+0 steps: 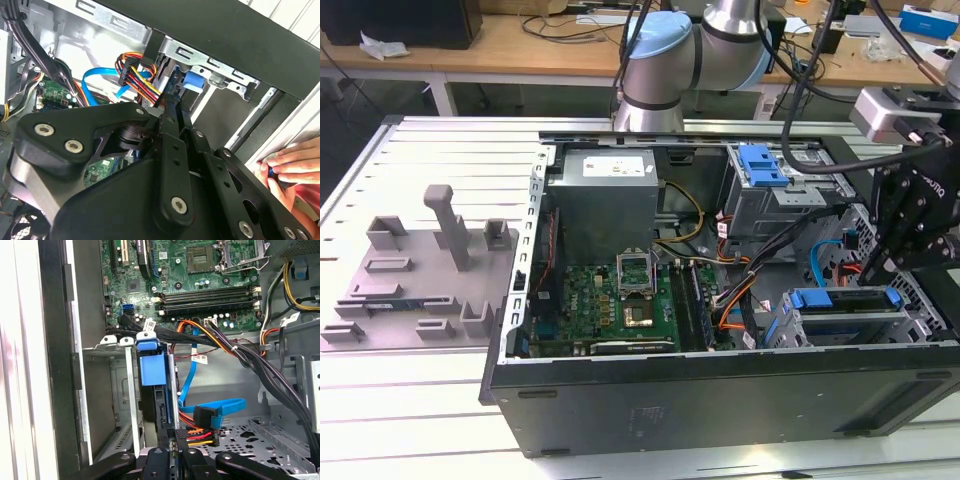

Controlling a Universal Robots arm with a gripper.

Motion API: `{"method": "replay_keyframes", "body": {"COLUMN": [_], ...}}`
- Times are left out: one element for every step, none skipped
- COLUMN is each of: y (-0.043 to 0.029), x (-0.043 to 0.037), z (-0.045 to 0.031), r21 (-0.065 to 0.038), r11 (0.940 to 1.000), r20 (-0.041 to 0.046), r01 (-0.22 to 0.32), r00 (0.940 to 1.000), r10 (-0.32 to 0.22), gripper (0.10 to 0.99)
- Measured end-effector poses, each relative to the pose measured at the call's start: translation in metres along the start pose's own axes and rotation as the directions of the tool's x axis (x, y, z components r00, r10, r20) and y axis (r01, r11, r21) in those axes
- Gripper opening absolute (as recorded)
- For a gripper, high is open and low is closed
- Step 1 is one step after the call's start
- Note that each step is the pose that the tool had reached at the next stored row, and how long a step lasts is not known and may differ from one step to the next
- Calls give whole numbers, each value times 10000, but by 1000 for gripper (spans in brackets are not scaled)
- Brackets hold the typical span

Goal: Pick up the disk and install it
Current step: 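Insert the first disk wire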

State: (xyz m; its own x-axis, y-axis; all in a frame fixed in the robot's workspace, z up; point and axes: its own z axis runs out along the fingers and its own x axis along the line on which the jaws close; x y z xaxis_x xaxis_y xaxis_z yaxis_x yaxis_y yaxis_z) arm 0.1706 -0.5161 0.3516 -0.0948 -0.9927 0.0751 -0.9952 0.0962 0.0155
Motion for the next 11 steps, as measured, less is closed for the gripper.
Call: {"method": "replay_keyframes", "body": {"y": [1,2,2,3,3,5,8,12,14,17,20], "x": [-16,-23,-23,-24,-23,-23,-23,-23,-22,-22,-22], "z": [0,-2,-1,-2,-1,-1,-1,0,-1,0,0], "r21": [2,4,14,87,128,158,169,173,174,175,176], "r11": [10000,10000,10000,10000,9999,9998,9998,9997,9996,9996,9995], "r20": [-26,-48,-71,-78,-76,-76,-74,-72,-73,-71,-70], "r01": [-3,-6,-15,-33,-50,-80,-123,-175,-201,-224,-259], "r00": [10000,10000,10000,10000,10000,9999,9999,9998,9998,9997,9996], "r10": [3,6,15,33,51,81,124,177,202,225,260], "gripper": [165,165,165,165,165,165,165,165,165,165,165]}}
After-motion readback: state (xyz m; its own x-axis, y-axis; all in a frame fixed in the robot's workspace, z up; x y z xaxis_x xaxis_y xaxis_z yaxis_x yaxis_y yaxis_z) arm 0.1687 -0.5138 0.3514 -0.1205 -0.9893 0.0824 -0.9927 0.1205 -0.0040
